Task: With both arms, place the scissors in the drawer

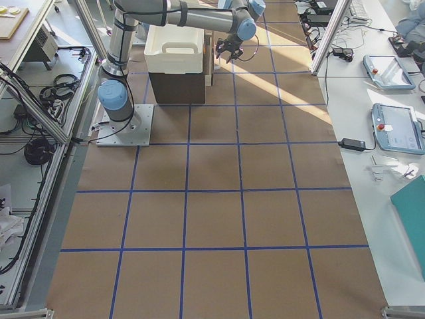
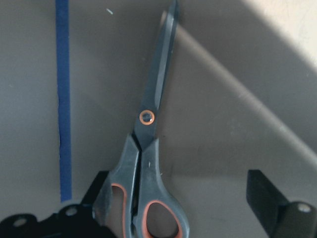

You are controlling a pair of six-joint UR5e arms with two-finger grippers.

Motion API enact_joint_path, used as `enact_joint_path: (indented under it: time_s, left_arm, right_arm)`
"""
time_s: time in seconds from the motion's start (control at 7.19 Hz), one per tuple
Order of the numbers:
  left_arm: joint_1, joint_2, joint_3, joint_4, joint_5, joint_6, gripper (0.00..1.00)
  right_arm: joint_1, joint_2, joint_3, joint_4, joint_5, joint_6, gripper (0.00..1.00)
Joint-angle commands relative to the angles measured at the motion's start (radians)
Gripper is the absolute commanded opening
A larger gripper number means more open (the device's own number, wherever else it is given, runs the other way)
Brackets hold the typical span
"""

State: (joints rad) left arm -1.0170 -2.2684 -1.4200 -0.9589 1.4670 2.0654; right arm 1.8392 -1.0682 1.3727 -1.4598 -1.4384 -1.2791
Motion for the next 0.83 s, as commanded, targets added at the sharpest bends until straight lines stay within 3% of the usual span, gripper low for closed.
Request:
enact_joint_path:
  time_s: [0.0, 0.7]
  left_arm:
    - [-0.002, -0.017, 0.003, 0.012, -0.002, 0.013, 0.95]
    - [-0.009, -0.039, 0.004, 0.023, -0.004, 0.042, 0.94]
  right_arm:
    - [-0.015, 0.039, -0.046, -0.014, -0.005, -0.006, 0.64]
    - [-0.018, 0.128, -0.155, -0.077, -0.019, -0.054, 0.64]
